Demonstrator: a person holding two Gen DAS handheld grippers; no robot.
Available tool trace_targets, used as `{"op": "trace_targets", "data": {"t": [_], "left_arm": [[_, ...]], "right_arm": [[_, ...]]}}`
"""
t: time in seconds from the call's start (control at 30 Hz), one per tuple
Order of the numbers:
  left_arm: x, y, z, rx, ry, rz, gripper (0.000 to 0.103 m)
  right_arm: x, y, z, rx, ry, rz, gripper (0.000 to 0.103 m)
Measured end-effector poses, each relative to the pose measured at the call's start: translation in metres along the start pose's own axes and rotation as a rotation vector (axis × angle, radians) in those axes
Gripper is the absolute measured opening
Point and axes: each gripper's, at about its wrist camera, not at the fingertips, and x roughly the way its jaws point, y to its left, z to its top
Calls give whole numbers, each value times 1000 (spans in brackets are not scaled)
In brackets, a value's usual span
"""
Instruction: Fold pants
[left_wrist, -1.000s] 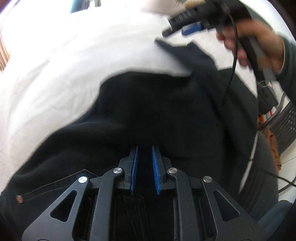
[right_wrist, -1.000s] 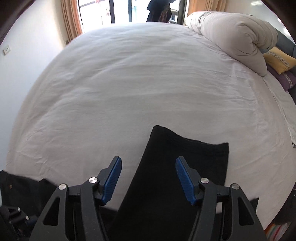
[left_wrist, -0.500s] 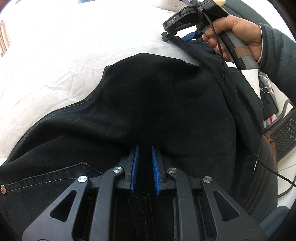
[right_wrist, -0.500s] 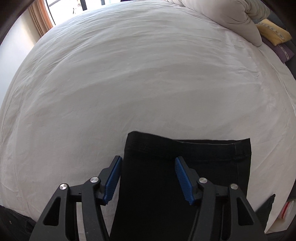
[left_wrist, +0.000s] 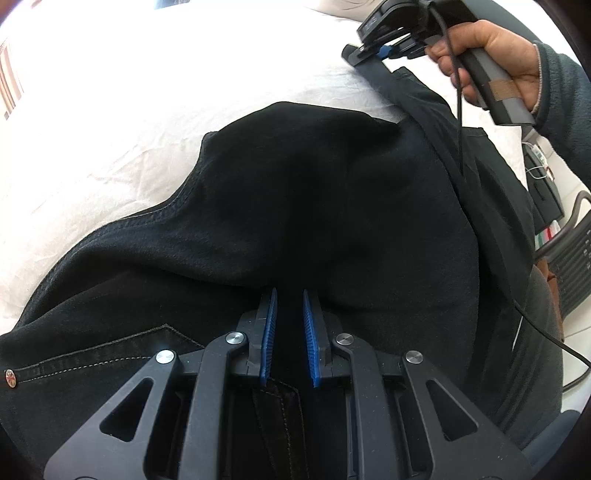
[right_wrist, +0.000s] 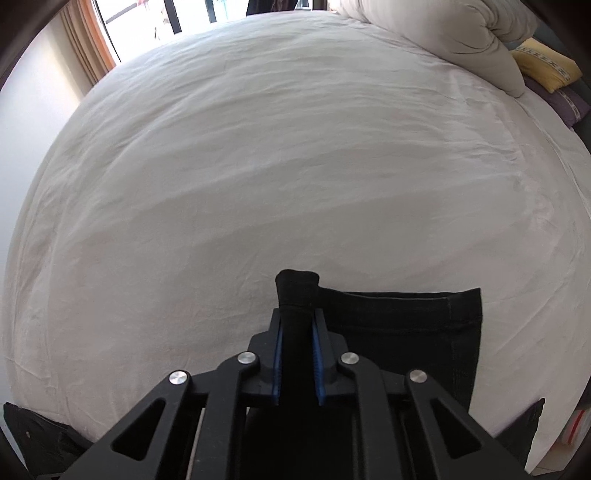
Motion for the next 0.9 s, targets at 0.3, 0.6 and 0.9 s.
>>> {"op": "trace_targets", "data": {"t": [0.3, 0.6, 0.9], "left_arm": [[1, -12, -3, 17, -5, 34, 14], [2, -28, -4, 45, -1, 91, 14], [5, -32, -1, 47, 9, 108, 14]], "right_arm": [[-67, -55, -20, 143, -164, 98, 12], [-132, -148, -86, 362, -323, 138, 12], [-129, -232, -187, 631, -358, 177, 12]]}}
